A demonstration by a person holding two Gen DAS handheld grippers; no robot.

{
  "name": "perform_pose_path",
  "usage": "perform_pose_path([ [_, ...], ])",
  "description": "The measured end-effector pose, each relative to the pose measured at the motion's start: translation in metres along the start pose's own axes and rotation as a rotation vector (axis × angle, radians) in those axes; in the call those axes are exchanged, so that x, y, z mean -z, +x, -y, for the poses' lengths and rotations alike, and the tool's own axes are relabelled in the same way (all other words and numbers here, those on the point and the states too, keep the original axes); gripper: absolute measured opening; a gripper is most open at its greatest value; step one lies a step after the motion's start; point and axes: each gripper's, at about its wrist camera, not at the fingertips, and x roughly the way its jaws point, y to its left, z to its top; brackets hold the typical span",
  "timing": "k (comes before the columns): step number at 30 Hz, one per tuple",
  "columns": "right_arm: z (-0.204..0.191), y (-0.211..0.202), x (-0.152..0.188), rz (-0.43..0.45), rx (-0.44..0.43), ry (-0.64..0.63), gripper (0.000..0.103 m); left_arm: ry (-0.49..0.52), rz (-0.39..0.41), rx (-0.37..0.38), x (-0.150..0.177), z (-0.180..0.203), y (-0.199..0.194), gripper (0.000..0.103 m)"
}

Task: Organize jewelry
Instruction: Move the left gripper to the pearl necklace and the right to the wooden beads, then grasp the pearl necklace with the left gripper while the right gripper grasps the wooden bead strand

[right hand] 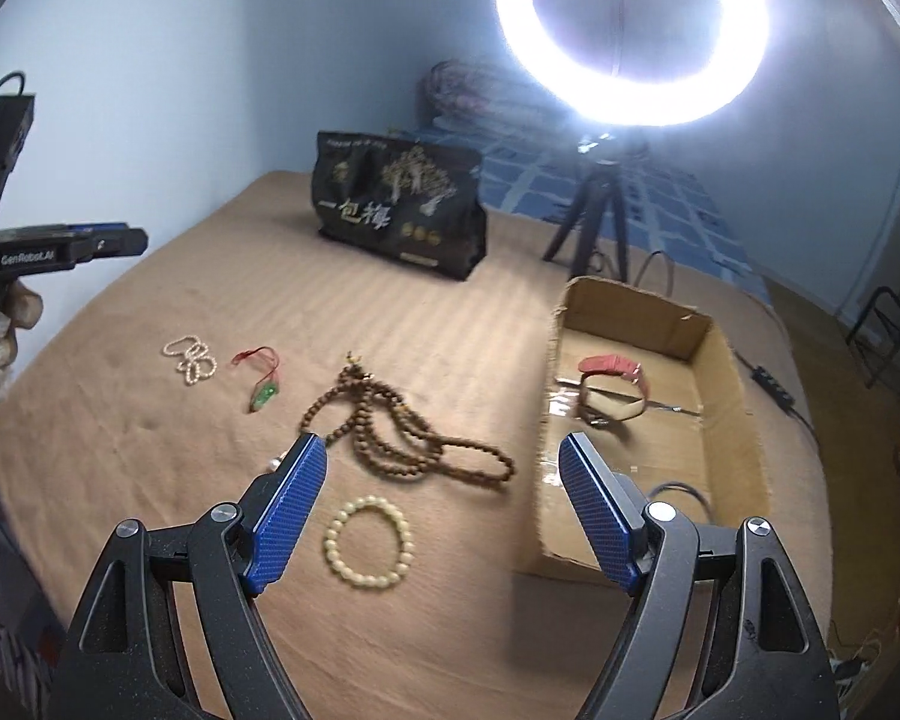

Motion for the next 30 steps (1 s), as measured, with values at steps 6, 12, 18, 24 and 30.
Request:
perform_pose_path([
  [6,-0.012,0.031,-0.006,-0.058,-0.052,-0.021,0.080,-0.041,-0.079,-0.012,0.024,-0.025,0.028,0.045],
  [12,-0.025,0.070,-0.010,-0.145,-0.103,-0.065,0.080,-0.064,-0.156,0.006,0.043,-0.039,0.061,0.047],
  [18,-0.029,0.109,-0.015,-0.215,-0.133,-0.071,0.080,-0.124,-0.177,0.027,0.041,-0.056,0.083,0.055],
  [24,-0.024,0.140,-0.018,-0.245,-0.151,-0.017,0.080,-0.207,-0.212,0.055,0.035,-0.075,0.108,0.055],
  [30,-0.020,0.154,-0.020,-0.262,-0.172,0.013,0.080,-0.256,-0.239,0.072,0.037,-0.084,0.127,0.055],
])
